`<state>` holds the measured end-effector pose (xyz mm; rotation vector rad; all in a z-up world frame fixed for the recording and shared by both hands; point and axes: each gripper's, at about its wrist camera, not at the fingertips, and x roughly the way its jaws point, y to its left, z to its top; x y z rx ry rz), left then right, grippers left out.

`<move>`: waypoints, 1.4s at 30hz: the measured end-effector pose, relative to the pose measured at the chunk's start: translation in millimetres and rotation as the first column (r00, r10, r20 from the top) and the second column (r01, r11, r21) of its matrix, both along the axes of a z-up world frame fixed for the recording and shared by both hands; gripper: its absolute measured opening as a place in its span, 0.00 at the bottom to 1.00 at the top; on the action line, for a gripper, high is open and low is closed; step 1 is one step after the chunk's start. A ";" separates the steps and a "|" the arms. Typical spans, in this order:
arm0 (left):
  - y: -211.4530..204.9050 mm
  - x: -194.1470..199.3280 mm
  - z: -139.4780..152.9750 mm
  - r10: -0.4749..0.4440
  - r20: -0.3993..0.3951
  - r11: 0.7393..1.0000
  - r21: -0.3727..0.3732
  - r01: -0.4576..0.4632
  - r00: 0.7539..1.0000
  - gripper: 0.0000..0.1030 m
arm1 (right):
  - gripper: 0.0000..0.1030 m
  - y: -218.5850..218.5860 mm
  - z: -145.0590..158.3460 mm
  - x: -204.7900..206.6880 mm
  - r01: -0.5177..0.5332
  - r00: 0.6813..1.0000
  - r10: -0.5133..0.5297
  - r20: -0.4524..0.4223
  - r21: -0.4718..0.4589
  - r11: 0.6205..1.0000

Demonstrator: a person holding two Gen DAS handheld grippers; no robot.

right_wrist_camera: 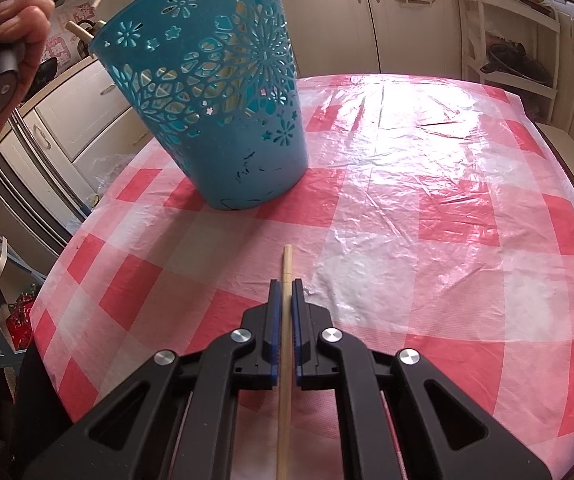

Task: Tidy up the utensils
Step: 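Open the left gripper over the cup to release the stick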

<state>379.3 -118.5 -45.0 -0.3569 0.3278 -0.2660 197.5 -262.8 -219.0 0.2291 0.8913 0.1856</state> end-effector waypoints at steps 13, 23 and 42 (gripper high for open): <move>-13.6 -10.0 -35.7 0.007 -0.030 0.993 0.114 -0.004 1.000 0.05 | 0.06 -1.0 -0.3 0.6 -0.003 1.000 0.003 -0.003 0.012 1.000; -15.9 -34.5 -41.6 -0.046 -0.087 0.976 0.207 0.064 0.995 0.06 | 0.06 -1.1 0.2 0.9 -0.004 1.000 0.004 -0.003 0.014 1.000; -6.3 52.8 -23.8 -0.188 -0.410 0.956 0.132 0.262 0.892 0.49 | 0.16 1.5 0.3 -1.2 -0.025 1.000 0.025 0.008 0.018 1.000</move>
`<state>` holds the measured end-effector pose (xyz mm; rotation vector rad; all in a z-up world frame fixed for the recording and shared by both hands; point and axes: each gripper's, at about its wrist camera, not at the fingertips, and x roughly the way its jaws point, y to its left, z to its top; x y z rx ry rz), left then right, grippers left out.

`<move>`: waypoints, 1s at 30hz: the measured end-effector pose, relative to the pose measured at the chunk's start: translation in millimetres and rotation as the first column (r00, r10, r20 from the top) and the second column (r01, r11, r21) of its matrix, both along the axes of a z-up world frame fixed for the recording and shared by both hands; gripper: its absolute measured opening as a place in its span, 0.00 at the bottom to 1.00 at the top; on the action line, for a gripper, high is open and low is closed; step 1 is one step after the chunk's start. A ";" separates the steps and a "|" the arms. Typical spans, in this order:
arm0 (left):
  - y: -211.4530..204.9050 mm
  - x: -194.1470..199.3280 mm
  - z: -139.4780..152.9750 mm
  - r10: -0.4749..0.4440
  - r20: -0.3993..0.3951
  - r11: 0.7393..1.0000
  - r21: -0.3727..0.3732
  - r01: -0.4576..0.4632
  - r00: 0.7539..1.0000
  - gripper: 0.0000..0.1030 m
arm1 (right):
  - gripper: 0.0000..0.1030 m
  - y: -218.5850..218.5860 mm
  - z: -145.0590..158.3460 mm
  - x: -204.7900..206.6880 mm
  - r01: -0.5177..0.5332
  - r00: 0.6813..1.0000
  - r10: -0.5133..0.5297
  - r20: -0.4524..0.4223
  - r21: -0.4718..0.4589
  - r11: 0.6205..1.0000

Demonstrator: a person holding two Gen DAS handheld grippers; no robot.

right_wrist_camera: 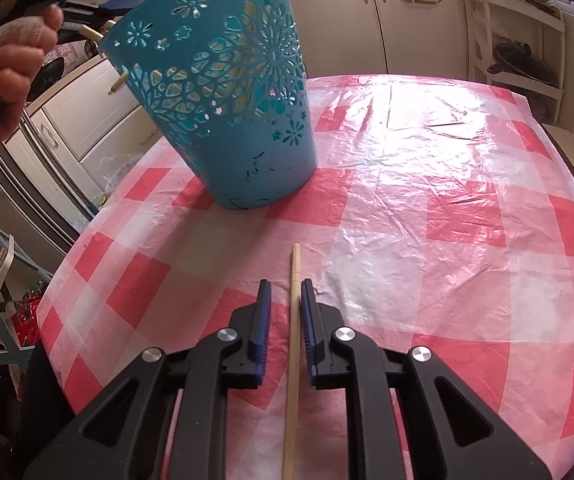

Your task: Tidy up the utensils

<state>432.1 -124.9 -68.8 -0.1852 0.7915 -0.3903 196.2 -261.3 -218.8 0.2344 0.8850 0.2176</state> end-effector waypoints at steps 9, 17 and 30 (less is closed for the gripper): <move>-32.1 43.1 -32.2 -0.056 -0.178 0.997 0.043 0.064 0.982 0.07 | 0.19 2.4 0.0 0.4 -0.011 1.000 0.011 0.002 0.002 1.000; -28.2 38.9 -17.3 -0.049 -0.113 0.999 -0.009 0.048 0.992 0.05 | 0.20 3.3 -0.1 0.4 -0.011 1.000 0.011 0.002 0.000 1.000; -24.8 -7.3 36.6 0.056 0.262 0.998 -0.039 -0.048 0.963 0.05 | 0.21 2.1 -0.3 0.5 -0.011 1.000 0.011 0.002 0.002 1.000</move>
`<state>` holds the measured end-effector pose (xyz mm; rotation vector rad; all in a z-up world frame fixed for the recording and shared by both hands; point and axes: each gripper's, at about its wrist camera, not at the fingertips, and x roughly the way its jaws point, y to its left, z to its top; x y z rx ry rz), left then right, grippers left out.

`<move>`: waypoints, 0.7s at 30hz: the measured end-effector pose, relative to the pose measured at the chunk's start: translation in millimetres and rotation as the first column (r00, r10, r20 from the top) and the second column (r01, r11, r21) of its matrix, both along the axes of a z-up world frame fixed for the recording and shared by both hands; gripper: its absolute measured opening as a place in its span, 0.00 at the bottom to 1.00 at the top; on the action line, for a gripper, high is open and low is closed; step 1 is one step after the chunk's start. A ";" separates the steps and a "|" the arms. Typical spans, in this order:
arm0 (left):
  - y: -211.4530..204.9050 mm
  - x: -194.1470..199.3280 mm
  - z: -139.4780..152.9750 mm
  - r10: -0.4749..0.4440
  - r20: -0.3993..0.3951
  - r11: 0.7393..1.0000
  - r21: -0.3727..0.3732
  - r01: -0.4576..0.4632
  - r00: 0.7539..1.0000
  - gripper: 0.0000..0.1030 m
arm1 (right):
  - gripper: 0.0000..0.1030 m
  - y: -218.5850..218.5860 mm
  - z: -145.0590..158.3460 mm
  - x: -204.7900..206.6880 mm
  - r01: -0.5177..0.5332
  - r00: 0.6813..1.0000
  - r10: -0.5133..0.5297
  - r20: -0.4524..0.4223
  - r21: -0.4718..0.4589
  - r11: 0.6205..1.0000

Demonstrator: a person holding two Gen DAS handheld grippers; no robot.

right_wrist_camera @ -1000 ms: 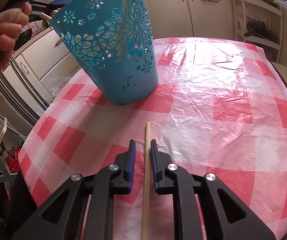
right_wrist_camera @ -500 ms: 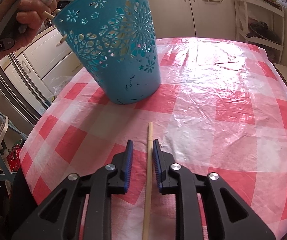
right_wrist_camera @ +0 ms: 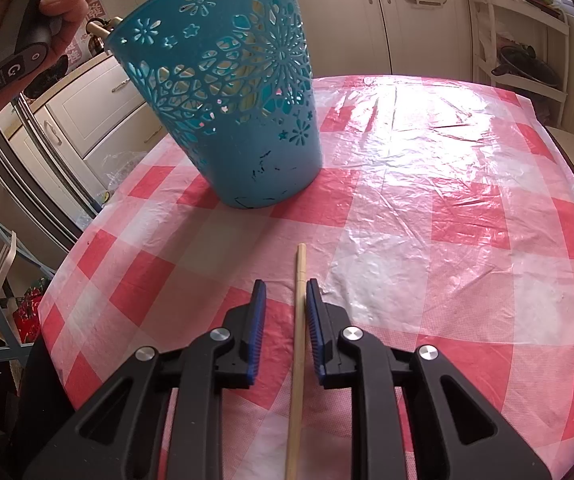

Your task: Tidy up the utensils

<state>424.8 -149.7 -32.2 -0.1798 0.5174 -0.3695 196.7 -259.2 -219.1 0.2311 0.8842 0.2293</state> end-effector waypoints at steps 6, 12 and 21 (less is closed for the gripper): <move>-7.9 -17.9 0.1 0.032 0.075 0.997 0.070 -0.037 0.997 0.05 | 0.22 1.5 -0.1 0.1 -0.005 1.000 0.005 0.001 0.002 1.000; -5.0 -25.2 -12.2 0.044 0.066 0.995 0.084 -0.049 0.997 0.05 | 0.22 1.1 -0.2 0.0 -0.005 1.000 0.005 0.001 0.001 1.000; -6.8 -39.8 -27.2 0.016 0.001 0.980 0.196 -0.016 1.000 0.24 | 0.23 1.1 -0.1 0.2 -0.009 1.000 0.009 0.001 0.003 1.000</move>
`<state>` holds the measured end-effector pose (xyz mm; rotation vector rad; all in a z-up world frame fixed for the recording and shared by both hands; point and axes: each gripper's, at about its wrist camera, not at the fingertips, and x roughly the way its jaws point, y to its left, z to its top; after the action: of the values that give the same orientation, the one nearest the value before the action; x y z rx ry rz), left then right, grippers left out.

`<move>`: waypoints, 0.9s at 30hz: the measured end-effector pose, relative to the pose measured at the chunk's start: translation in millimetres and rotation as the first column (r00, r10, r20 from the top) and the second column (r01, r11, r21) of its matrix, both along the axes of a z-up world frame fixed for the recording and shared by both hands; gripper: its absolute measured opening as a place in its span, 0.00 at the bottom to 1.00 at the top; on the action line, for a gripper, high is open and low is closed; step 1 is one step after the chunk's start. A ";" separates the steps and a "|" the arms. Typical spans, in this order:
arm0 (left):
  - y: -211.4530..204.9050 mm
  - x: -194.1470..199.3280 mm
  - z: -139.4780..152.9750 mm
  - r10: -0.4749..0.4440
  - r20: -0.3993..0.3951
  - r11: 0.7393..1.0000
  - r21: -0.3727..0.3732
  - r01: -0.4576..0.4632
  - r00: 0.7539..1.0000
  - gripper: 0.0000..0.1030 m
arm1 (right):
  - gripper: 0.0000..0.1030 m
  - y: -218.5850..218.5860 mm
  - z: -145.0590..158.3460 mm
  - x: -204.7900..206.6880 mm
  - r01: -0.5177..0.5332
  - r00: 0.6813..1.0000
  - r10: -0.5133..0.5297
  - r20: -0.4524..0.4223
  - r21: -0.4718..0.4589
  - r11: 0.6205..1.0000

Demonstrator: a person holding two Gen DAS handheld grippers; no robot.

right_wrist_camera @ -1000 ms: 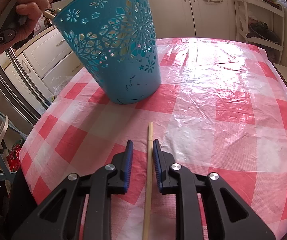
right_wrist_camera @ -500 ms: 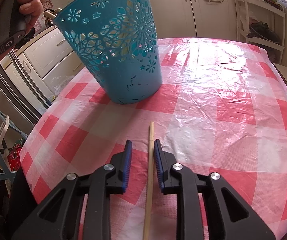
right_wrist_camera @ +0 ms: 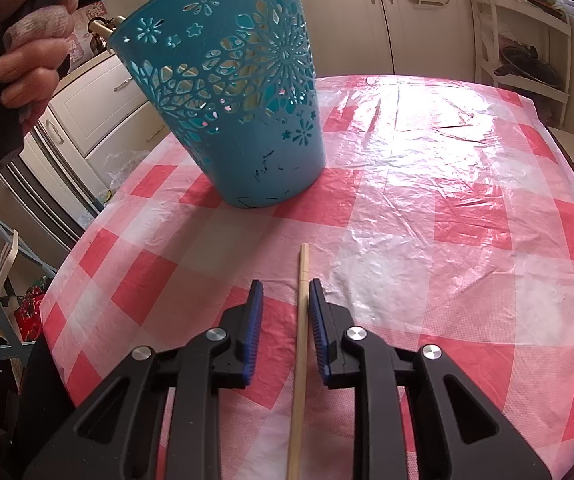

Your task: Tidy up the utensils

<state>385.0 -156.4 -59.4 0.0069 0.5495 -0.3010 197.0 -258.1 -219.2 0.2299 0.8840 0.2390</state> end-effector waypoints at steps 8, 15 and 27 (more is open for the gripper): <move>78.8 -49.7 6.7 0.116 0.012 0.990 -0.081 -0.115 0.993 0.70 | 0.24 -0.8 1.7 -0.5 0.000 1.000 0.000 -0.009 -0.010 1.000; 166.3 -89.8 -30.6 0.225 -0.084 0.963 -0.132 -0.235 0.971 0.74 | 0.14 11.3 3.4 -2.4 -0.012 1.000 0.011 -0.010 -0.142 0.990; 206.0 -139.3 -110.4 0.227 -0.273 0.947 -0.161 -0.277 0.935 0.74 | 0.05 -41.6 70.9 -33.9 0.104 0.981 -0.133 0.141 0.196 0.975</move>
<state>245.7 49.5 -169.8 -0.2970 0.7627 -0.1024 163.1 -299.7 -148.3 0.4333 0.6923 0.2256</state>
